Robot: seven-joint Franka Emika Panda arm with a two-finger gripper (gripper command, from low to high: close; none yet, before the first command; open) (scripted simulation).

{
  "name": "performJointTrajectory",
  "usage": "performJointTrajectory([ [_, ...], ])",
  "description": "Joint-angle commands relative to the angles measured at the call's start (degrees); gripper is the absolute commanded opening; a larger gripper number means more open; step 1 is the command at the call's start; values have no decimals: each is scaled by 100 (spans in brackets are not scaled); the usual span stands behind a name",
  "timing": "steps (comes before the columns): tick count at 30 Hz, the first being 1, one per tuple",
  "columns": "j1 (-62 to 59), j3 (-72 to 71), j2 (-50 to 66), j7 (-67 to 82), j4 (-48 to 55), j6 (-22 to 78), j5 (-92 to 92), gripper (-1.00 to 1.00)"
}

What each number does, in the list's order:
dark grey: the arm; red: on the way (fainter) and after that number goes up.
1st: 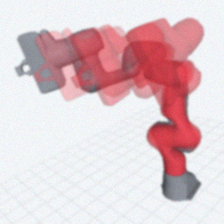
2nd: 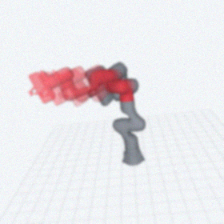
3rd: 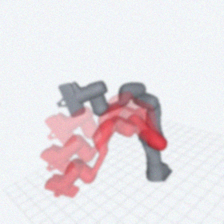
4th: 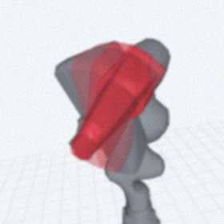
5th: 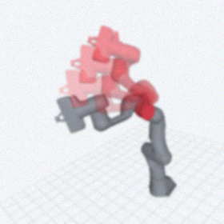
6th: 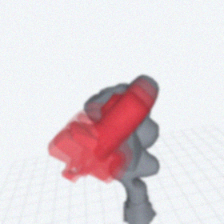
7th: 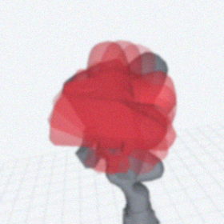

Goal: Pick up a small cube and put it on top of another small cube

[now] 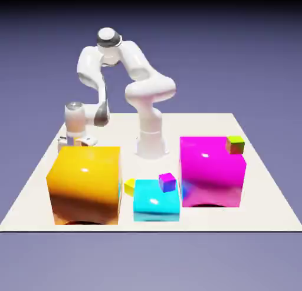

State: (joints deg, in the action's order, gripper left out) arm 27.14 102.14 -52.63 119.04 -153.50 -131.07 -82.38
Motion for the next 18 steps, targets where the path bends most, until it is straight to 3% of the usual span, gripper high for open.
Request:
performJointTrajectory([
  [1, -144, -208, 86, 106, -67, 18, 213, -100],
  [11, -323, -413, 85, -2301, 769, -482, 2245, -100],
  [18, -96, -1628, 673, -4045, 1081, -756, 3958, -100],
])
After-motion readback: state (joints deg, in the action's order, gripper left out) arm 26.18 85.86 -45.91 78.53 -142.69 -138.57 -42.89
